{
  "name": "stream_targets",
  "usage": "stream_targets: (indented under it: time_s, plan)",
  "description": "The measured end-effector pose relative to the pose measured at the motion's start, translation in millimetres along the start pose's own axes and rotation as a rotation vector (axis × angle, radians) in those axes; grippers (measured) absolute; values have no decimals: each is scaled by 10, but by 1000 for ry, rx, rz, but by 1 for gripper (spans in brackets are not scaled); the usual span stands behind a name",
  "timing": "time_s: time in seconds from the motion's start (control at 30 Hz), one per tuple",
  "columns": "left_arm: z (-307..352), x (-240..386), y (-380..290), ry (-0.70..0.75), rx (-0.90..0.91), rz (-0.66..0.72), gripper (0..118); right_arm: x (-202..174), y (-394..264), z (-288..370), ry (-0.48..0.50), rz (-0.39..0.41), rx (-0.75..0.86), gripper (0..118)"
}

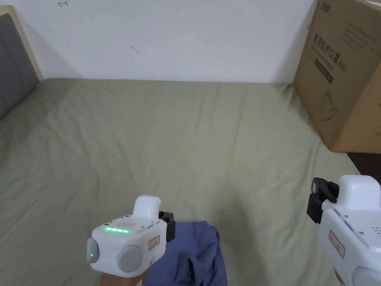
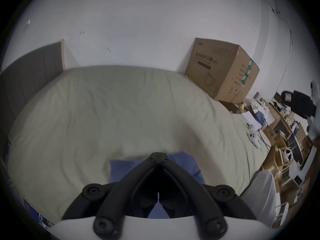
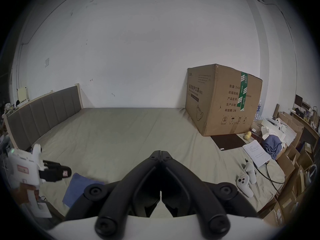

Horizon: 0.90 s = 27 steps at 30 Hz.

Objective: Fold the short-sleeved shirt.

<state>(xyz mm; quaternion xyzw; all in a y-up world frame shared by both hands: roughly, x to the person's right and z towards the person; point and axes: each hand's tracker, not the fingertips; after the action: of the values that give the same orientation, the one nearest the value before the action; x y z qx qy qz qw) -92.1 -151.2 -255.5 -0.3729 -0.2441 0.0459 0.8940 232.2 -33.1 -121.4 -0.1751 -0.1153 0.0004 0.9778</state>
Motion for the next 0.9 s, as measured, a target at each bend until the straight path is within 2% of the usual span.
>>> stream_targets:
  time_s: [0.13,0.23,0.37,0.6,0.7,0.8,0.9]
  plan:
    - [-275,97,-271,8,-72,-65,0,54,-29,-2,-10,2,-10,0]
    - [-435,204,-457,-41,-152,-79,0,111,-36,4,-20,-1,-15,0]
    - [-462,484,-604,-84,-159,-103,0,185,-44,6,-40,3,-18,0]
    - [-771,733,-824,-62,-211,-155,0,209,-76,10,-52,4,-31,0]
    - [-791,705,-834,-52,-209,-94,0,199,-88,9,-51,3,-36,0]
    - [-675,720,-745,-56,-205,-93,0,162,-71,32,-43,0,-33,0]
    - [-373,688,-503,-120,-65,-25,0,107,-5,80,-31,0,-13,0]
